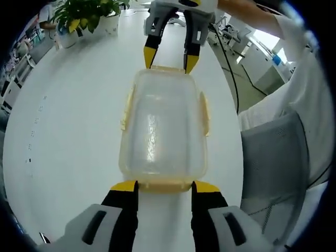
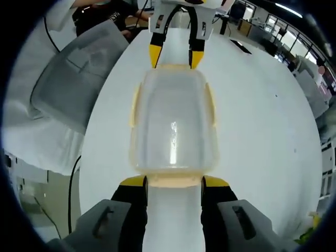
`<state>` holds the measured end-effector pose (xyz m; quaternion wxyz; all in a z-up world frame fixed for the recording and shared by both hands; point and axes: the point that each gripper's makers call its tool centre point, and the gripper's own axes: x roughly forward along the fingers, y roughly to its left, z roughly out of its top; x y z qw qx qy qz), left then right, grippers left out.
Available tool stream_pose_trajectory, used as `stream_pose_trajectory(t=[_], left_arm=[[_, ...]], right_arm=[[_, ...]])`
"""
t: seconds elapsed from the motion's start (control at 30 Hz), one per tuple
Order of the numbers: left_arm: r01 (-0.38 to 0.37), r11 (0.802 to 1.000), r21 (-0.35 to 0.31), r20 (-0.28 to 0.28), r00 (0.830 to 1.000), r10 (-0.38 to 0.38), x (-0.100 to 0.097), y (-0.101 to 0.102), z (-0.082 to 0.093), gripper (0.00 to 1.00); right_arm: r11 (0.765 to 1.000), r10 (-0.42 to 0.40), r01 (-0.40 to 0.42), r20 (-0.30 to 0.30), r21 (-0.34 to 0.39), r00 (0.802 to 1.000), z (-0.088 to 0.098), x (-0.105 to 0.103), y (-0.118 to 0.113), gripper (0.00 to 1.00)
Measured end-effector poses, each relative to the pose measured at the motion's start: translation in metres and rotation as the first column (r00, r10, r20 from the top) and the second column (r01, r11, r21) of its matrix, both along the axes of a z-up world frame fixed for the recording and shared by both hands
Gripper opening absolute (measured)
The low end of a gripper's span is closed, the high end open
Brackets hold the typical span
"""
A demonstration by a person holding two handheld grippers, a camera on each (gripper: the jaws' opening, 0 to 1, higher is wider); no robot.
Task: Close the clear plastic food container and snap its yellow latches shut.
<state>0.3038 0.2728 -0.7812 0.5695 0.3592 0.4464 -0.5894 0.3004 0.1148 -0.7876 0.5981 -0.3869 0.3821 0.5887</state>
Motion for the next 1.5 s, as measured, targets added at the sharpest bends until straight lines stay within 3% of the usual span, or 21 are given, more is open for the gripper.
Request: stream_pose_trajectory(t=[0.33, 0.4, 0.5, 0.6, 0.77, 0.87, 0.93, 0.97, 1.07, 1.1, 1.13, 1.17, 1.23, 1.27, 1.3, 1.37, 1.4, 1.43, 1.47, 1.5], left_arm=[[0.011, 1.000, -0.005, 0.003, 1.000, -0.011, 0.000, -0.001, 0.000, 0.35], [0.026, 1.000, -0.010, 0.007, 1.000, -0.026, 0.000, -0.001, 0.001, 0.38], [0.022, 1.000, -0.021, 0.011, 1.000, -0.021, 0.000, -0.001, 0.001, 0.51], [0.018, 1.000, -0.019, 0.015, 1.000, -0.018, 0.002, 0.001, 0.001, 0.51], [-0.079, 0.997, 0.021, -0.005, 0.997, 0.079, 0.005, 0.017, -0.001, 0.58], [-0.096, 0.995, 0.036, 0.018, 0.995, 0.096, 0.007, 0.026, 0.001, 0.56], [-0.159, 0.987, 0.018, 0.035, 0.987, 0.159, 0.011, 0.026, 0.004, 0.52], [-0.207, 0.978, -0.011, 0.025, 0.978, 0.207, 0.013, 0.023, 0.007, 0.52], [-0.341, 0.935, -0.099, -0.056, 0.940, 0.337, 0.014, 0.014, 0.022, 0.53], [-0.421, 0.901, -0.104, -0.097, 0.906, 0.412, 0.015, 0.015, 0.027, 0.55], [-0.462, 0.879, -0.115, -0.139, 0.884, 0.447, 0.014, 0.013, 0.031, 0.58], [-0.550, 0.827, -0.116, -0.183, 0.831, 0.526, 0.018, 0.014, 0.035, 0.58], [-0.638, 0.757, -0.142, -0.194, 0.768, 0.610, 0.029, 0.013, 0.040, 0.52], [-0.702, 0.697, -0.142, -0.209, 0.710, 0.672, 0.035, 0.015, 0.043, 0.47], [-0.743, 0.655, -0.140, -0.242, 0.667, 0.705, 0.035, 0.015, 0.045, 0.47], [-0.802, 0.585, -0.118, -0.288, 0.592, 0.753, 0.036, 0.015, 0.045, 0.50], [-0.832, 0.547, -0.090, -0.315, 0.545, 0.777, 0.034, 0.016, 0.043, 0.50], [-0.848, 0.524, -0.086, -0.331, 0.520, 0.787, 0.035, 0.016, 0.042, 0.50], [-0.869, 0.491, -0.062, -0.342, 0.481, 0.807, 0.033, 0.016, 0.039, 0.50], [-0.878, 0.476, -0.045, -0.355, 0.459, 0.814, 0.030, 0.015, 0.037, 0.50]], right_arm=[[1.000, 0.000, 0.000, -0.005, -0.003, 1.000, -0.002, -0.001, 0.000, 0.37], [1.000, -0.002, 0.002, -0.010, -0.001, 1.000, -0.002, -0.001, 0.000, 0.38], [1.000, -0.013, 0.012, -0.035, -0.013, 0.999, -0.009, -0.004, -0.006, 0.42], [0.998, -0.018, 0.016, -0.038, -0.068, 0.999, -0.019, -0.008, -0.018, 0.47], [0.990, -0.116, 0.109, -0.077, -0.087, 0.990, -0.024, -0.010, -0.036, 0.47], [0.970, -0.231, 0.224, -0.073, -0.095, 0.970, -0.021, -0.003, -0.050, 0.45], [0.929, -0.362, 0.345, -0.130, -0.135, 0.923, -0.020, -0.005, -0.061, 0.46], [0.919, -0.392, 0.376, -0.168, -0.118, 0.905, -0.018, -0.006, -0.062, 0.45], [0.878, -0.479, 0.469, -0.189, -0.098, 0.857, -0.013, -0.002, -0.067, 0.40], [0.856, -0.516, 0.510, -0.217, -0.087, 0.829, -0.009, -0.003, -0.067, 0.41], [0.833, -0.548, 0.547, -0.246, -0.075, 0.800, -0.007, -0.004, -0.065, 0.43], [0.800, -0.584, 0.597, -0.294, -0.056, 0.756, -0.002, -0.005, -0.061, 0.44], [0.743, -0.643, 0.666, -0.342, -0.062, 0.685, 0.005, -0.006, -0.059, 0.41], [0.706, -0.671, 0.707, -0.365, -0.046, 0.646, 0.009, -0.002, -0.057, 0.39], [0.688, -0.681, 0.725, -0.377, -0.033, 0.628, 0.012, 0.000, -0.056, 0.39], [0.643, -0.686, 0.766, -0.425, 0.026, 0.590, 0.022, 0.006, -0.046, 0.41], [0.607, -0.687, 0.793, -0.470, 0.047, 0.554, 0.029, 0.008, -0.039, 0.41], [0.581, -0.684, 0.812, -0.504, 0.059, 0.527, 0.034, 0.009, -0.034, 0.41], [0.541, -0.677, 0.838, -0.554, 0.072, 0.485, 0.040, 0.011, -0.026, 0.41], [0.507, -0.668, 0.858, -0.591, 0.086, 0.453, 0.045, 0.013, -0.020, 0.43]])
